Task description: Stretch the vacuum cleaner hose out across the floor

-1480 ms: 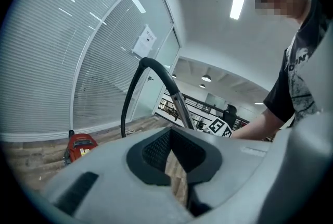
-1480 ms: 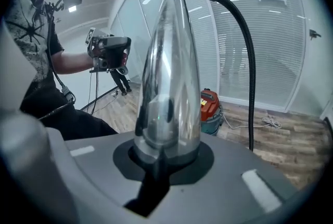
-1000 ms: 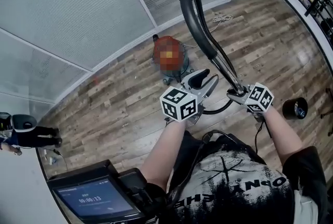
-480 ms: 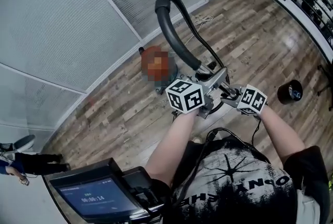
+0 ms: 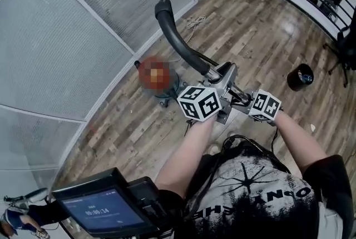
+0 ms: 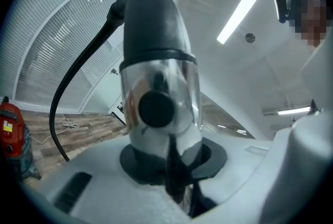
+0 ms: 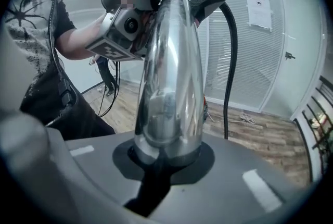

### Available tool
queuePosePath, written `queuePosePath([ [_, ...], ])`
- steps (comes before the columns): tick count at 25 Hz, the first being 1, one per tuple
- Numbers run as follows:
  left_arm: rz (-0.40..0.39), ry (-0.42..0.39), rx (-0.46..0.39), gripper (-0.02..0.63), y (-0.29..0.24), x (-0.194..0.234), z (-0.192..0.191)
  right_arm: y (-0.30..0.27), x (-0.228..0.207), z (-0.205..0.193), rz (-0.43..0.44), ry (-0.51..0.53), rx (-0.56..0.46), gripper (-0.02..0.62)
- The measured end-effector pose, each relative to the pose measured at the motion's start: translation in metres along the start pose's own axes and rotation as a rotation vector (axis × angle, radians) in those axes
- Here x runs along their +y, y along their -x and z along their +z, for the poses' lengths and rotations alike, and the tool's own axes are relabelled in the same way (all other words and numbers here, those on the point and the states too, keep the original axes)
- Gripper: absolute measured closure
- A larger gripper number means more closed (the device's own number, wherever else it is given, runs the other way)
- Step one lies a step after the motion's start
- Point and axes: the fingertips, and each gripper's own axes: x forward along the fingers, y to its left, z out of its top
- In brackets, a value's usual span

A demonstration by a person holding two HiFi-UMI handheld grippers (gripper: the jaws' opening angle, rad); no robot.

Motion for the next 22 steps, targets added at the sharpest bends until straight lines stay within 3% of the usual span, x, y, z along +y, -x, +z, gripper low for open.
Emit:
queuePosePath([
  [8,-0.055,0.068,0.018,0.526,0.017,-0.02,-0.028,0.008,0.029,-0.021,-0.116,-0.06,0.02,0.543],
  [17,-0.121,0.052,0.029,0.526,0.009,-0.071,-0.051,0.046,0.051,-0.047,-0.174,-0.072,0.022,0.543],
  [22,-0.129,0.021,0.021,0.526,-0.013,-0.119,-0.078,0.086,0.06,-0.082,-0.184,-0.044,0.001,0.541],
])
